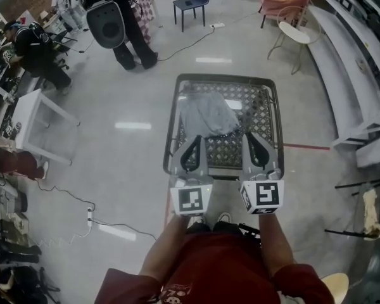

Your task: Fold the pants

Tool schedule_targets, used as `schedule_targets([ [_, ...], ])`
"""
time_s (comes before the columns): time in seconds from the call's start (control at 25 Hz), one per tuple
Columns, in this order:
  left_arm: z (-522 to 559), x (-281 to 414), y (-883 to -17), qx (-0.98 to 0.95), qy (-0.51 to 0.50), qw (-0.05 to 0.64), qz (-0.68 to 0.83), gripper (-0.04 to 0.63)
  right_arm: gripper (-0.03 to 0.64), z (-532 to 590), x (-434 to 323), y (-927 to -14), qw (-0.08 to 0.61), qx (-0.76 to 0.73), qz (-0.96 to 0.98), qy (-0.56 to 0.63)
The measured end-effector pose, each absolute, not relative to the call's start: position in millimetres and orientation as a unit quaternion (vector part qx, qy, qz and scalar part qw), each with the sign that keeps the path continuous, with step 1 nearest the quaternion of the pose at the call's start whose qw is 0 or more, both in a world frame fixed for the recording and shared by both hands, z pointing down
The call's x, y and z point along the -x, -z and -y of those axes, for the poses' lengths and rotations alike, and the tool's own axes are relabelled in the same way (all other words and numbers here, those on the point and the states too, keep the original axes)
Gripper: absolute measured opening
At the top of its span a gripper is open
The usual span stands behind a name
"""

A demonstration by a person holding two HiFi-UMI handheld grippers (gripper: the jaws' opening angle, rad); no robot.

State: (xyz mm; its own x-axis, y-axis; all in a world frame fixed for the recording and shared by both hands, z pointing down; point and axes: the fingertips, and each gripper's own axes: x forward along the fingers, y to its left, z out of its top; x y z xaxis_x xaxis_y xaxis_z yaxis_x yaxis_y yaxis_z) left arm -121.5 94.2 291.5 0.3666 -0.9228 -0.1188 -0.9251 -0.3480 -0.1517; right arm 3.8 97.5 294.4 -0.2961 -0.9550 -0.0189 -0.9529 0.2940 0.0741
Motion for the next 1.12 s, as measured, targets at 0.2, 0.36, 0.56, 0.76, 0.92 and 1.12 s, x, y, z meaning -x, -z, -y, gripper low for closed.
schedule_targets([
  [0.2, -91.1, 123.3, -288.5, 0.826, -0.017, 0.098, -0.554, 0.005, 0.002, -97.0, 4.1, -291.5, 0.010, -0.598, 0.800, 0.041],
  [0.36, -88.9, 121.1, -288.2, 0.827, -0.027, 0.089, -0.554, 0.005, 0.002, -96.1, 4.0, -294.5, 0.013, -0.599, 0.800, 0.040],
  [0.56, -87.3, 114.7, -291.4, 0.831, -0.024, 0.086, -0.549, 0.005, 0.002, -94.4, 1.3, -296.8, 0.012, -0.601, 0.798, 0.040],
  [0.76, -88.0, 112.9, -289.1, 0.829, -0.029, 0.086, -0.552, 0.005, 0.002, -95.5, -1.8, -295.6, 0.019, -0.599, 0.799, 0.048],
  [0.92, -87.9, 112.1, -287.8, 0.825, -0.028, 0.087, -0.558, 0.005, 0.002, -94.7, -9.1, -294.4, 0.019, -0.602, 0.797, 0.047],
  [1.12, -93.8, 110.9, -289.7, 0.822, -0.021, 0.084, -0.563, 0.005, 0.002, -99.6, -12.7, -294.9, 0.020, -0.599, 0.799, 0.043],
])
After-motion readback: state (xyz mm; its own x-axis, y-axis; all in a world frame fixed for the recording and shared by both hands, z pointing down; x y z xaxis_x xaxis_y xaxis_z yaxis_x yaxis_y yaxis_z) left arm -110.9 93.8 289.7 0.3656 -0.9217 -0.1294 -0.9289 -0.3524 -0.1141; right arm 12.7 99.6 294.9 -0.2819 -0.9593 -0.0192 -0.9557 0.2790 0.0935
